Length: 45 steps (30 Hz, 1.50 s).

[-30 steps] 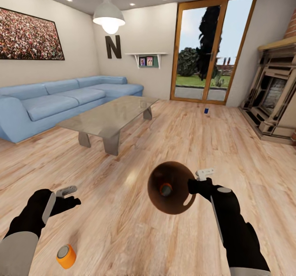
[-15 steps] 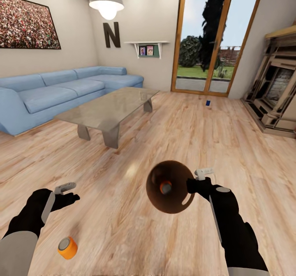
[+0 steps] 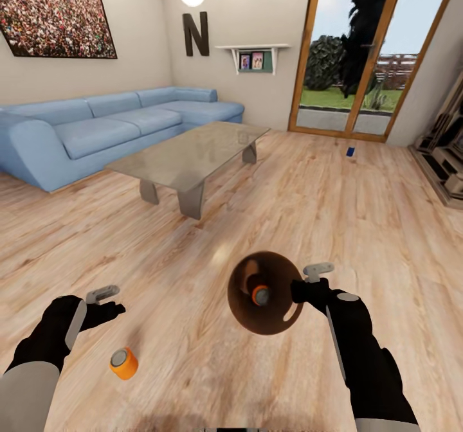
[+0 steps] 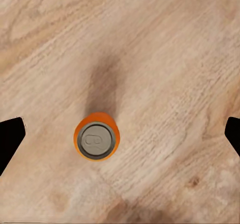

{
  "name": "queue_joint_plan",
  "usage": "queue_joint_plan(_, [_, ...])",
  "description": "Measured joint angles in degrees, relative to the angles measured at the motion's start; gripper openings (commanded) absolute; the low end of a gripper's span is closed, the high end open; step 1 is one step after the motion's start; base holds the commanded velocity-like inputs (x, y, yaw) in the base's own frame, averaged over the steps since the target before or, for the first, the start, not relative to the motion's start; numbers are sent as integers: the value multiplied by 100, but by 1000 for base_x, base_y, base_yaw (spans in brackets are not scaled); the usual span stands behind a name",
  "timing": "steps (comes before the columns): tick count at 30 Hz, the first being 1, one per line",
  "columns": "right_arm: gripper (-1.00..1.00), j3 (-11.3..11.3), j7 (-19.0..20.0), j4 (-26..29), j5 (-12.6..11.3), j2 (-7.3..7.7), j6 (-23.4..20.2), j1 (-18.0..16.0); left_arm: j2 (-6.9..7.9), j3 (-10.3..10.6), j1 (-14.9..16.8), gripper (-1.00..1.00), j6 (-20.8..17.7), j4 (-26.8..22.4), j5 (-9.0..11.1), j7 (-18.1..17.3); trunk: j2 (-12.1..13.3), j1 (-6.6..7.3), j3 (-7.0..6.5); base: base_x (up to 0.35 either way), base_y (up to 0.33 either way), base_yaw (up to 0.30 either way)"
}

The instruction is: Put the three can of soda from the living room inside the tash can in the kitchen.

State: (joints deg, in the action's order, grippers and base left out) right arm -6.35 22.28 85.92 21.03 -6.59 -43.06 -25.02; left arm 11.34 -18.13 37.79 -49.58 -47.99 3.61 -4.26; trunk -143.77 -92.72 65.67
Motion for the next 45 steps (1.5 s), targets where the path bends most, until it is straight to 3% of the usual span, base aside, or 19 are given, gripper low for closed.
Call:
queue_joint_plan(11, [-100, -85, -7, 278, 53, 24, 13, 3, -45, 10, 0, 100, 6, 0, -1, 3, -15, -28, 243, 0, 0, 14])
queue_joint_plan(27, [-100, 46, 20, 416, 44, 2, 12, 8, -53, 11, -11, 100, 10, 0, 8, 5, -36, -70, 614, 0, 0, 28])
queue_joint_plan(31, [-100, 146, 15, 422, -48, 0, -7, 8, -54, 11, -9, 100, 16, 0, 8, 8, -37, -69, 626, 0, 0, 48])
queue_joint_plan(45, [-100, 277, 3, 415, 39, 1, 11, 21, -59, 11, -9, 100, 17, 0, 18, 4, -37, -69, 631, 127, 24, 5])
